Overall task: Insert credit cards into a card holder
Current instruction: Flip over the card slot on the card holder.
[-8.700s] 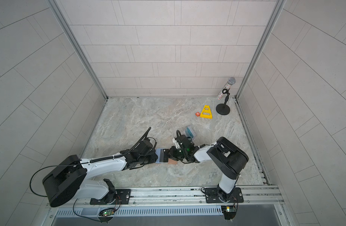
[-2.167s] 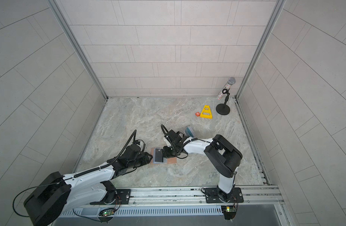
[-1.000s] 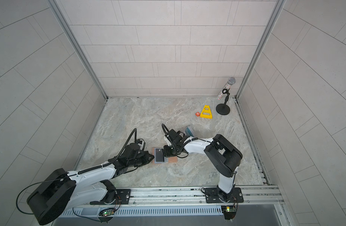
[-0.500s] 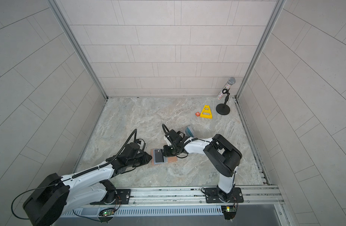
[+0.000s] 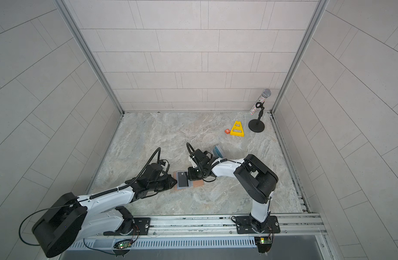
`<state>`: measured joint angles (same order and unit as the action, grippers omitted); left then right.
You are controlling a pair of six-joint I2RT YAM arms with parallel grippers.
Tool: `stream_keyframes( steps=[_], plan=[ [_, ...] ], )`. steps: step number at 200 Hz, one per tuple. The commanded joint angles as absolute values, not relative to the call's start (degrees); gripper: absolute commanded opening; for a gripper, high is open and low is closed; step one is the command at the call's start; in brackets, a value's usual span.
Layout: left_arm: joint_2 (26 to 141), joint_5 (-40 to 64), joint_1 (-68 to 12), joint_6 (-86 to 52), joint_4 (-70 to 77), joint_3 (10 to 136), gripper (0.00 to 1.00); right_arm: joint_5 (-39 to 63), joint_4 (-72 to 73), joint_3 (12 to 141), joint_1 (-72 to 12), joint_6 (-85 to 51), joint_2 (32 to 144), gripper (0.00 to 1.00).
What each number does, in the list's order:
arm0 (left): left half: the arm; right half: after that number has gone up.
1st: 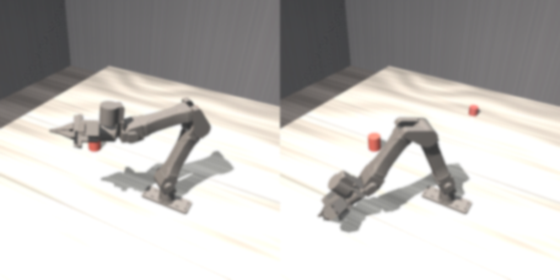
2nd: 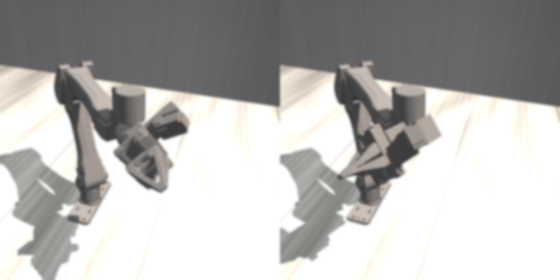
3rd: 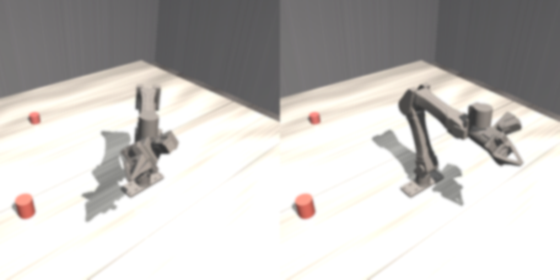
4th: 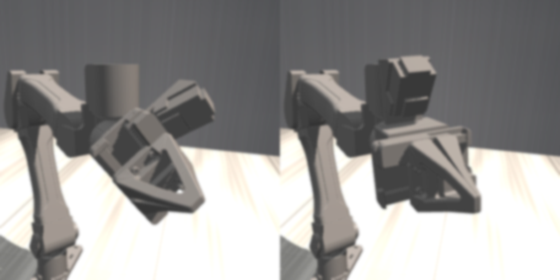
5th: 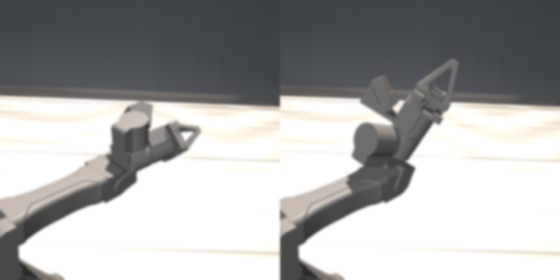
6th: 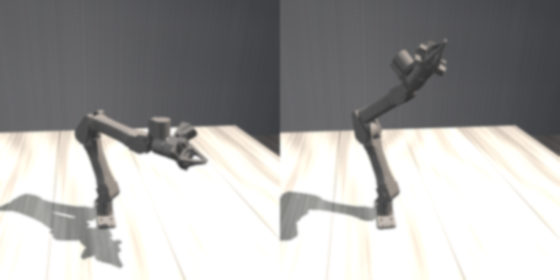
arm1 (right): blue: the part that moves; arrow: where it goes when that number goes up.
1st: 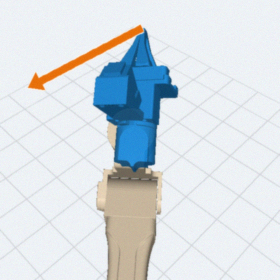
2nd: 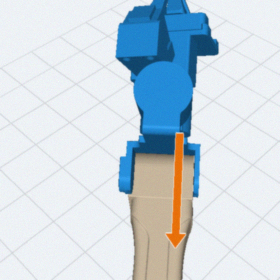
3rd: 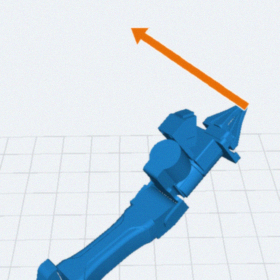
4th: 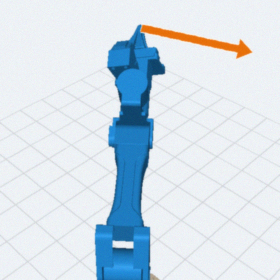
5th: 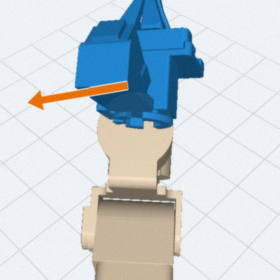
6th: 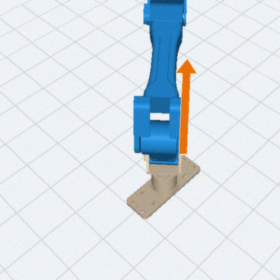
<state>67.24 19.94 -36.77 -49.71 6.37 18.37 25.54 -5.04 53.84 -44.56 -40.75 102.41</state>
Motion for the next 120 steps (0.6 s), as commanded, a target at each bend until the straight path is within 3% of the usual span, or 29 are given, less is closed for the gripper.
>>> stream_keyframes(
  steps=[1,86,120],
  plan=[
    [68.08,20.74,-36.83,-49.83,8.17,19.69,0.13,22.85,-7.74,52.03,-44.65,-40.86,104.88,0.16],
    [69.21,21.66,-36.82,-50.21,10.00,19.86,0.13,23.74,-7.92,52.36,-44.65,-41.04,104.17,0.17],
    [69.46,22.23,-36.78,-50.36,10.73,20.04,0.13,24.08,-9.01,52.89,-44.65,-40.96,101.35,0.29]
  ],
)
